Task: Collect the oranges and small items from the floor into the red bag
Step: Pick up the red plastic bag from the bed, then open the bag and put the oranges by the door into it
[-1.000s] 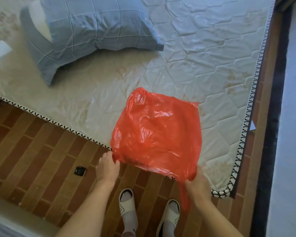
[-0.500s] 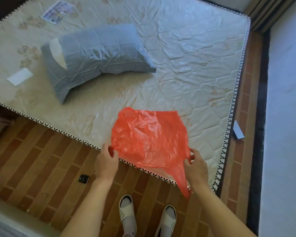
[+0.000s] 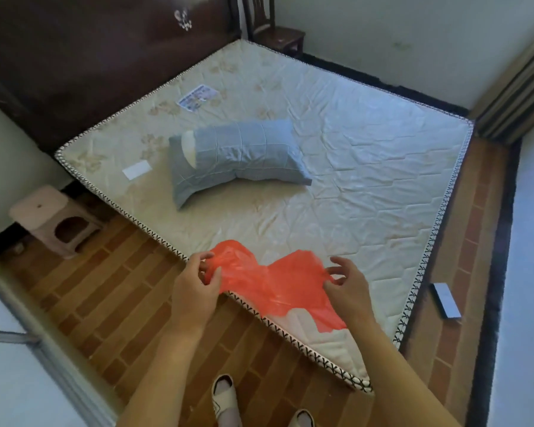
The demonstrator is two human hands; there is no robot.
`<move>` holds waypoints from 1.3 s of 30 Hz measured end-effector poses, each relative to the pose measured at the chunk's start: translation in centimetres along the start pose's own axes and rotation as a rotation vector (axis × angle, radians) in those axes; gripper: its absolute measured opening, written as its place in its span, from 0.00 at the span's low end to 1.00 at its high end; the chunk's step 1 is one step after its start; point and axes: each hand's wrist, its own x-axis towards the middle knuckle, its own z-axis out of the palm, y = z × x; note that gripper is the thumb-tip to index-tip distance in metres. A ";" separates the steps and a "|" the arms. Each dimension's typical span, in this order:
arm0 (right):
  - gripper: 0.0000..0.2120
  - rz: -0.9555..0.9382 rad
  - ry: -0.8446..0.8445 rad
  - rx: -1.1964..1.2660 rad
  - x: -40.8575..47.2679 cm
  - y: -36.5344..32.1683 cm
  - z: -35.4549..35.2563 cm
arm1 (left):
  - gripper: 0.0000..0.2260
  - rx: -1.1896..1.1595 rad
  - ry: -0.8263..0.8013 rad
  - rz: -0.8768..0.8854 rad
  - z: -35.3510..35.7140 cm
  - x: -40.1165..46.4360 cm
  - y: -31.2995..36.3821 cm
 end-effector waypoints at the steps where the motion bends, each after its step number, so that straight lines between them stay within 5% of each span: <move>1: 0.25 -0.035 -0.019 0.006 -0.3 -1.1 0.0 | 0.12 -0.018 0.015 -0.001 -1.2 -0.5 0.5; 17: 0.13 -0.427 -0.142 -0.359 -4.5 -15.5 8.5 | 0.09 -0.098 0.284 0.139 -14.0 -1.5 0.1; 25: 0.07 -0.665 0.045 -0.475 -6.3 -23.3 14.7 | 0.07 0.054 0.455 0.187 -22.8 1.6 -3.0; 39: 0.03 -0.858 -0.339 -0.478 -5.7 -31.5 29.5 | 0.07 0.271 0.711 -0.184 -30.3 -1.1 -9.9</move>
